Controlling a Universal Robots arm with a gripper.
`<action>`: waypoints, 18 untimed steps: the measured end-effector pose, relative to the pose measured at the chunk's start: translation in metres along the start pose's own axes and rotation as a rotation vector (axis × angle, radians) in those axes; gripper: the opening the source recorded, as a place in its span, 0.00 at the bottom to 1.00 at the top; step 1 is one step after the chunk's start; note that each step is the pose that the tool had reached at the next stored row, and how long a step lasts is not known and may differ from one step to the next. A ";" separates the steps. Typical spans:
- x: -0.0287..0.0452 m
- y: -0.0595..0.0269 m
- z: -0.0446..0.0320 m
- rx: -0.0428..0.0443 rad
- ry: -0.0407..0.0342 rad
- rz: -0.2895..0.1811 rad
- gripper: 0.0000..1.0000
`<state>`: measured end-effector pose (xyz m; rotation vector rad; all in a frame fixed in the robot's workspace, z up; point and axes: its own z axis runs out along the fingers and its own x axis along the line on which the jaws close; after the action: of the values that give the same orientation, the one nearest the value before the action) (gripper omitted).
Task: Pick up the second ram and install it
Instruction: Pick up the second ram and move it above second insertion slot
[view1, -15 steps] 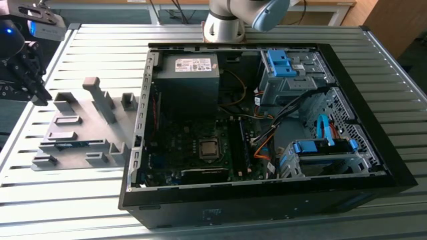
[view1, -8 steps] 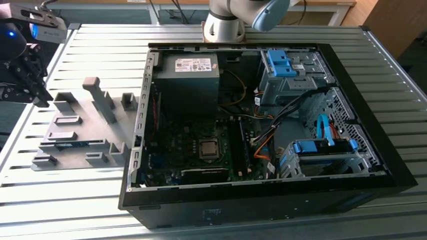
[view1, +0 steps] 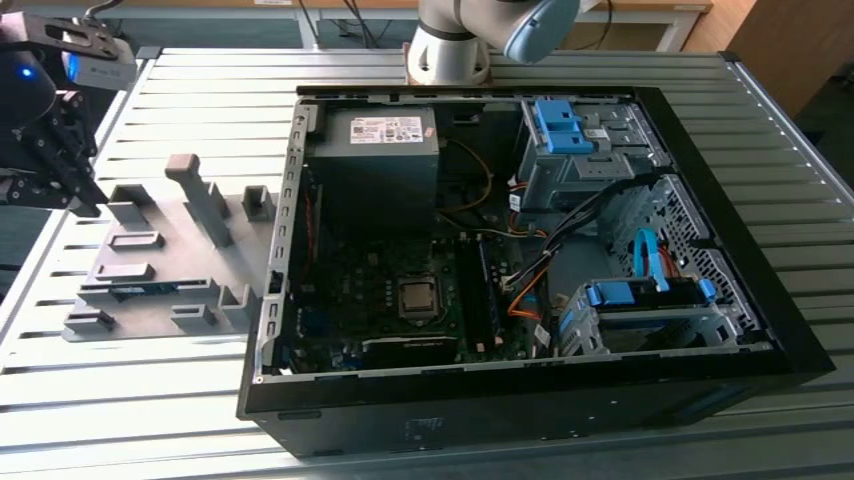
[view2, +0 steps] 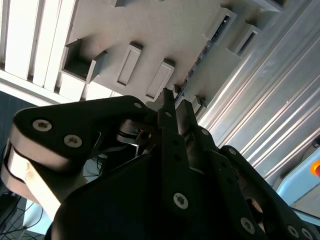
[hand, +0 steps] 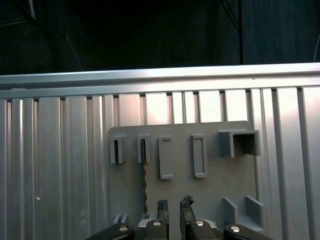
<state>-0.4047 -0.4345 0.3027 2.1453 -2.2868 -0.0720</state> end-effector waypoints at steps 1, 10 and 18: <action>0.0000 0.0000 -0.0003 0.0000 0.0000 0.000 0.24; 0.0010 -0.0001 -0.0007 0.0002 -0.0001 0.000 0.24; 0.0012 -0.0001 -0.0007 0.0002 -0.0001 0.000 0.24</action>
<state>-0.4047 -0.4357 0.3034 2.1455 -2.2870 -0.0720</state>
